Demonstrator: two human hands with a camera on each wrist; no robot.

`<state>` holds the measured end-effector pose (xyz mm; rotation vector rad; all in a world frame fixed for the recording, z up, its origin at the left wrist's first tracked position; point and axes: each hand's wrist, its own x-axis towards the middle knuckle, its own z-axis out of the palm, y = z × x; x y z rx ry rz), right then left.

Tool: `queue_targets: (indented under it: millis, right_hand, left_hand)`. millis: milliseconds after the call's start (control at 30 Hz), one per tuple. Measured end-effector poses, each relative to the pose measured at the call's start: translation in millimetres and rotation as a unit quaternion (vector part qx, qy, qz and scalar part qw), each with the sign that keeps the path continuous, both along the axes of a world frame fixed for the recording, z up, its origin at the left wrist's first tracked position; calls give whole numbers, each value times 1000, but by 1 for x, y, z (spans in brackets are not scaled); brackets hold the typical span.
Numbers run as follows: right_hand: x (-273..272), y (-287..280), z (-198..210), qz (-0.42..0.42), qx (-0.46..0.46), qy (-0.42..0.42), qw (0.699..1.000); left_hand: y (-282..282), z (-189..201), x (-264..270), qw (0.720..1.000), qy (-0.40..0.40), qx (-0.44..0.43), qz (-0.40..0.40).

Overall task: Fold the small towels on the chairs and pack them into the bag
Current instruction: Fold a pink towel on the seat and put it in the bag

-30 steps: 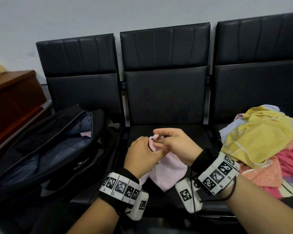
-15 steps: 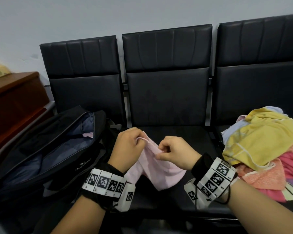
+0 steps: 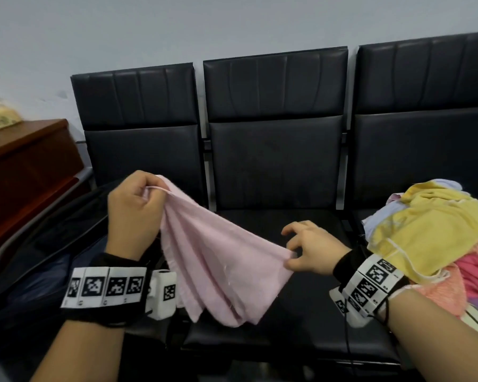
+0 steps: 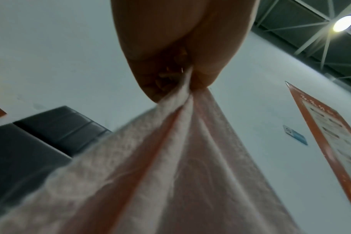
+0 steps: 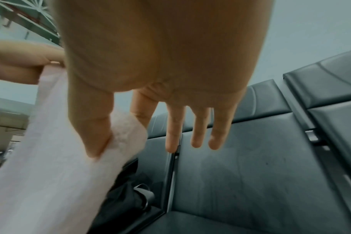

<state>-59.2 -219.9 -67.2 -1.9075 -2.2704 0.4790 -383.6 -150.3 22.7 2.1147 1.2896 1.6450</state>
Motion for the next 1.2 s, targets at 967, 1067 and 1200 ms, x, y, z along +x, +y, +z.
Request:
queue_targets:
  millis: [967,1067,1200]
  right_hand:
    - [60,-83,110,-166,367,286,869]
    - [72,-84,117,-163,367,280,872]
    - [78,-64,109,-160,324,277,890]
  left_hand:
    - [-38,35,-47,988,115,-72,-78]
    - [-35,39,-47,986,94,-71,-116]
    - [-12,21,-47,975,32,-146,-165]
